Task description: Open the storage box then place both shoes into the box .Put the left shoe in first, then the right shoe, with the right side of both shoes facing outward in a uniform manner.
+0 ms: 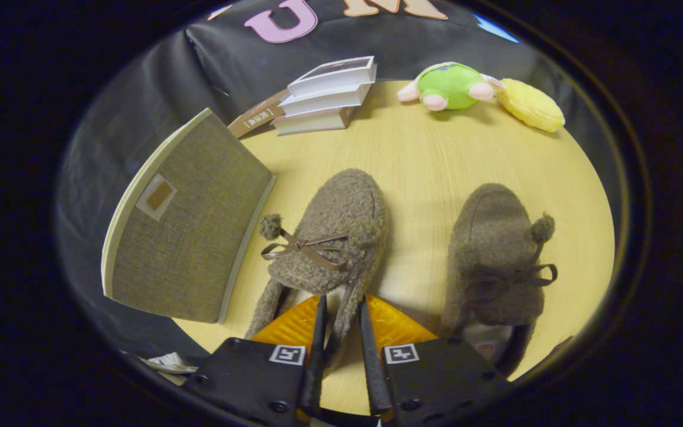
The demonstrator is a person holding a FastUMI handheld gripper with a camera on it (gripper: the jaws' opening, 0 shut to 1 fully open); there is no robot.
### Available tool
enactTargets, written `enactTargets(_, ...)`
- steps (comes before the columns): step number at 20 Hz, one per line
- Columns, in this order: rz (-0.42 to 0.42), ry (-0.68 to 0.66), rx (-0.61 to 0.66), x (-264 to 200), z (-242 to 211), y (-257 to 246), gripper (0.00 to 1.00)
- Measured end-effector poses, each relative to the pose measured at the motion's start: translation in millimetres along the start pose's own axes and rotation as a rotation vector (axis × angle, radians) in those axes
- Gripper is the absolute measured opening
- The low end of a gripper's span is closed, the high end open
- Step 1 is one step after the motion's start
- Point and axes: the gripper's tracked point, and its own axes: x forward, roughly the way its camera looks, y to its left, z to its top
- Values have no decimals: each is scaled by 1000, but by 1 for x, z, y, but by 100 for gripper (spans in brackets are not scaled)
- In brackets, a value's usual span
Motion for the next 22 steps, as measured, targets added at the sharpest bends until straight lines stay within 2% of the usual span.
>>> enactTargets(1, -5, 13, 10, 1, -3, 1, 25)
enactTargets(3, -28, 22, 81, -2, -2, -5, 25)
enactTargets(4, -25, 54, 149, -4, -4, -3, 4)
enactTargets(7, 4, 79, 280, -5, -4, 2, 4)
enactTargets(11, 22, 71, 336, -15, 0, 12, 4)
enactTargets(15, 78, 37, 431, -32, 19, 33, 4)
enactTargets(22, 107, -64, 449, -78, 75, 70, 4)
